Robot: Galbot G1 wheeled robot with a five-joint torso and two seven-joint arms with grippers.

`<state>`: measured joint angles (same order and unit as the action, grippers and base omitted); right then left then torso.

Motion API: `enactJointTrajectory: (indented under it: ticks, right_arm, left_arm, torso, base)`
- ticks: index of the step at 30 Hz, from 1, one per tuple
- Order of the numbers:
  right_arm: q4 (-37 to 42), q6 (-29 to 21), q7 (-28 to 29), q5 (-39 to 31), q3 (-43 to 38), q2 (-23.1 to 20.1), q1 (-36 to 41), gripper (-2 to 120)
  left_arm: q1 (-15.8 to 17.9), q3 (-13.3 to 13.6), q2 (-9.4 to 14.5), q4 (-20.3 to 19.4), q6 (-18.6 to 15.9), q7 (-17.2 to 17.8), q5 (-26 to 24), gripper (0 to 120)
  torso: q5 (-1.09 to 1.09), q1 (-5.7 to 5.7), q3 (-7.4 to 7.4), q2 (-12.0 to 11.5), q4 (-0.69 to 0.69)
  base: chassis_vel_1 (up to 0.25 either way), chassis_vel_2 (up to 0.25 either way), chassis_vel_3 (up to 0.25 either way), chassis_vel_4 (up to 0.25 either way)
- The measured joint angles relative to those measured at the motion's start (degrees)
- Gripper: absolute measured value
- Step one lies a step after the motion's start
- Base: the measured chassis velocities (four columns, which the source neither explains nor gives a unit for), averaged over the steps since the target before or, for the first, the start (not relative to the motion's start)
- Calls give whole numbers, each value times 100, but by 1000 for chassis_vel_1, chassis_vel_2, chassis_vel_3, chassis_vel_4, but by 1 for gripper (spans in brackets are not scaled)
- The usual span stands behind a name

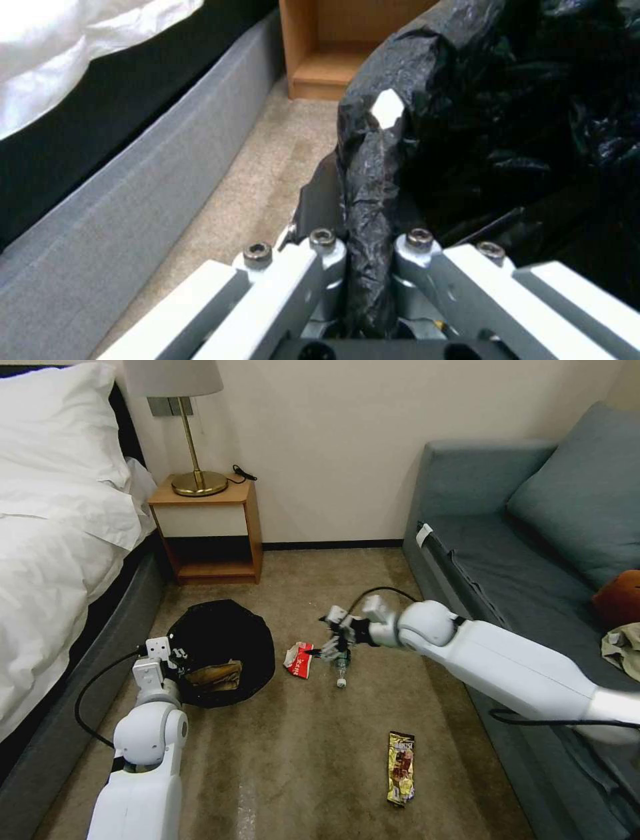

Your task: Pick up the trash bin, then pick up the garbage on the floor and place it into the trash bin.

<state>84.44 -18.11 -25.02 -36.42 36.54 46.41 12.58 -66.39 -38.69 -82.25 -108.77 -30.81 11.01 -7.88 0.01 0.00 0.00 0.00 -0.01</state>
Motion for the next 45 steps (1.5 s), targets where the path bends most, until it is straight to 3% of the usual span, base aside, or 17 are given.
enactJointTrajectory:
  ticks: [8, 17, 31, 45]
  right_arm:
    - [-115, 25, 40, 341, -567, -339, 1144, 100]
    - [-227, 9, 111, 624, -857, -450, 1903, 100]
    - [-736, 46, 210, 1070, -1484, -176, 2889, 100]
    - [-1864, 59, 266, 984, -1790, 273, 3048, 100]
  left_arm:
    - [-9, -17, 135, -76, -9, -4, -115, 2]
    - [-62, -87, 178, -121, 25, 1, -239, 2]
    - [-184, -132, 261, -152, 122, 0, -293, 2]
    - [-155, -78, 269, -192, 180, -51, -350, 2]
  torso:
    - [2, 0, 0, 0, 0]
    - [-2, 0, 0, 1, 1]
    - [-1, 0, 0, 1, 1]
    - [-1, 0, 0, 1, 0]
  base:
    - [0, 0, 0, 0]
    - [0, 0, 0, 0]
    - [0, 0, 0, 0]
    - [0, 0, 0, 0]
